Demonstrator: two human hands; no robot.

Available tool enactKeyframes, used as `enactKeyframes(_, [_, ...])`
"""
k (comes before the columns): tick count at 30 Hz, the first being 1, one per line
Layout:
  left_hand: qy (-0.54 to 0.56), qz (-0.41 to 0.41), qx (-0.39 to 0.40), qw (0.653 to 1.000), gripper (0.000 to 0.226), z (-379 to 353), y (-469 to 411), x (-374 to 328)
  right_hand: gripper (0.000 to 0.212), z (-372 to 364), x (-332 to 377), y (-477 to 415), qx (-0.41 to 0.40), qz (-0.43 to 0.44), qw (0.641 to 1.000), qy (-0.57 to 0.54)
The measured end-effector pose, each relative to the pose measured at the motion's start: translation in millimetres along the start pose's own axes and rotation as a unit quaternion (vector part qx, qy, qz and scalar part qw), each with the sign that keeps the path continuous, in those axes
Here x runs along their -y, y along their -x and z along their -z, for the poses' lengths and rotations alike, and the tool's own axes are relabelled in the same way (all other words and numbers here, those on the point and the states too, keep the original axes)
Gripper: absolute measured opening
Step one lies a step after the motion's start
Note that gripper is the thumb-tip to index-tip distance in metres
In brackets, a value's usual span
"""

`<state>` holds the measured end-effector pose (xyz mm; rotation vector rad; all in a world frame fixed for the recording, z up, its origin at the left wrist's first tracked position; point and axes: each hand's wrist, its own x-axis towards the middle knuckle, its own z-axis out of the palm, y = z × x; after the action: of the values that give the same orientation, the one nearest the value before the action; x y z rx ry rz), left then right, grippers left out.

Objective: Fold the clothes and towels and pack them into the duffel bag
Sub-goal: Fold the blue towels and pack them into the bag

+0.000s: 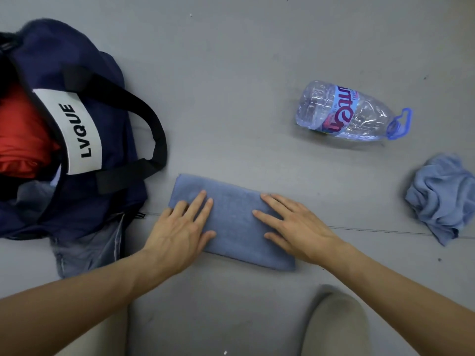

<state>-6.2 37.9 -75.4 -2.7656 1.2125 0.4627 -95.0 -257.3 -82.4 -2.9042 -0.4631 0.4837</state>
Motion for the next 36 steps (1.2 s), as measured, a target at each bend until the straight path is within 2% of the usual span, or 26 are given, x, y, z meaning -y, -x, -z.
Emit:
enactKeyframes(3, [-0.002,0.006,-0.024,1.0,0.077,-4.6,-21.7,9.8,0.064,-4.9,15.1,11.0,-0.006,-0.037,0.999,0.004])
enactKeyframes(7, [-0.013,-0.027,-0.014,0.999,0.074,-1.5,-57.3,18.8,0.065,-16.0,55.6,32.9,-0.005,-0.074,0.997,0.003])
enactKeyframes(12, [-0.058,-0.063,-0.056,0.995,0.071,4.8,-61.4,7.0,0.061,-25.3,111.9,50.9,0.03,-0.04,0.999,-0.013])
enactKeyframes(16, [0.026,-0.169,-0.13,0.977,0.055,-1.2,-18.9,-1.2,0.06,-16.2,115.6,45.3,0.001,0.0,1.0,-0.019])
enactKeyframes(17, [0.045,-0.191,-0.127,0.972,0.052,-2.5,-4.6,-1.9,0.061,-16.0,113.3,43.0,-0.009,0.021,1.0,-0.015])
enactKeyframes(20, [0.075,-0.244,-0.054,0.965,0.047,-14.5,39.6,-2.1,0.07,-26.2,103.5,37.6,-0.004,0.064,0.998,-0.007])
enactKeyframes(23, [0.096,-0.239,-0.031,0.966,0.042,-35.1,64.3,4.9,0.078,-38.3,90.5,36.5,0.036,0.086,0.996,-0.001])
enactKeyframes(28, [0.091,-0.249,-0.014,0.964,0.041,-44.3,69.3,14.3,0.045,-50.2,80.7,35.1,-0.031,0.118,0.993,0.003])
enactKeyframes(31, [0.099,-0.243,-0.007,0.965,0.043,-39.5,60.3,13.8,0.036,-44.6,79.0,24.3,-0.079,0.115,0.99,-0.002])
enactKeyframes(34, [0.113,-0.219,0.003,0.969,0.054,-34.6,49.6,12.7,0.029,-29.9,82.7,7.6,-0.115,0.056,0.99,-0.051])
enactKeyframes(36, [0.123,-0.184,0.005,0.975,0.057,-28.4,42.2,11.8,0.025,-18.7,84.7,-3.5,-0.117,-0.023,0.986,-0.12])
